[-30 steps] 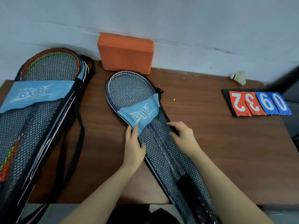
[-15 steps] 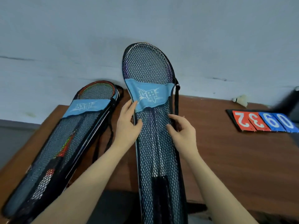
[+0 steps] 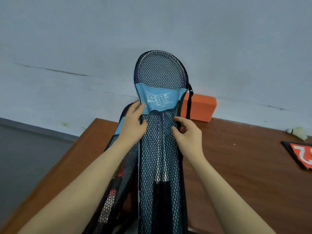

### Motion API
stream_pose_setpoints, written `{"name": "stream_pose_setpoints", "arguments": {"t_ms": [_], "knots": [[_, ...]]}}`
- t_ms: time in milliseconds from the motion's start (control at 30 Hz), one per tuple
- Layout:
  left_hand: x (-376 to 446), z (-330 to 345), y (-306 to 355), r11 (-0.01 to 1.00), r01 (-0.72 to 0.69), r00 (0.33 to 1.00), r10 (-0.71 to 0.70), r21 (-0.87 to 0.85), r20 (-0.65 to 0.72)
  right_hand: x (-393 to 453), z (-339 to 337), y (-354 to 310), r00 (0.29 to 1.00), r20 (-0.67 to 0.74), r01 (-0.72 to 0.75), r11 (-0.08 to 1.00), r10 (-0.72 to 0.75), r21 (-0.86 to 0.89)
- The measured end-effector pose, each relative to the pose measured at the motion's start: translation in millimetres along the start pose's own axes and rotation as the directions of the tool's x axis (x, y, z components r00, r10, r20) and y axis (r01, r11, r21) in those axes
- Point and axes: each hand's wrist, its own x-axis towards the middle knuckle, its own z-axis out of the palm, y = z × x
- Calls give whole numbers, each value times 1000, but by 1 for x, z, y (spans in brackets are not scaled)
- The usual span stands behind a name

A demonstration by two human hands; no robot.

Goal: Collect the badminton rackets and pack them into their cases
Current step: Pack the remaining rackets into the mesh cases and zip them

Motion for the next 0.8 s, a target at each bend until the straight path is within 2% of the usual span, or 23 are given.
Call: {"name": "stream_pose_setpoints", "arguments": {"t_ms": [267,433,600,700,800], "knots": [[56,-40,-112,999,50,980,-49,-1,192,18,115,-25,975,-42,-217,976,216,-1],[78,-31,-154,999,28,955,-33,19,295,21,152,-18,935,-87,-346,937,343,-34],[84,-7,-185,994,103,917,-104,25,386,10,176,8,894,-41,-447,888,445,-111],[68,0,-198,985,174,923,-167,12,346,3,179,22,897,7,-433,881,442,-188],[59,1,-202,988,155,958,-148,-10,247,7,177,26,899,-28,-435,883,437,-174]]}}
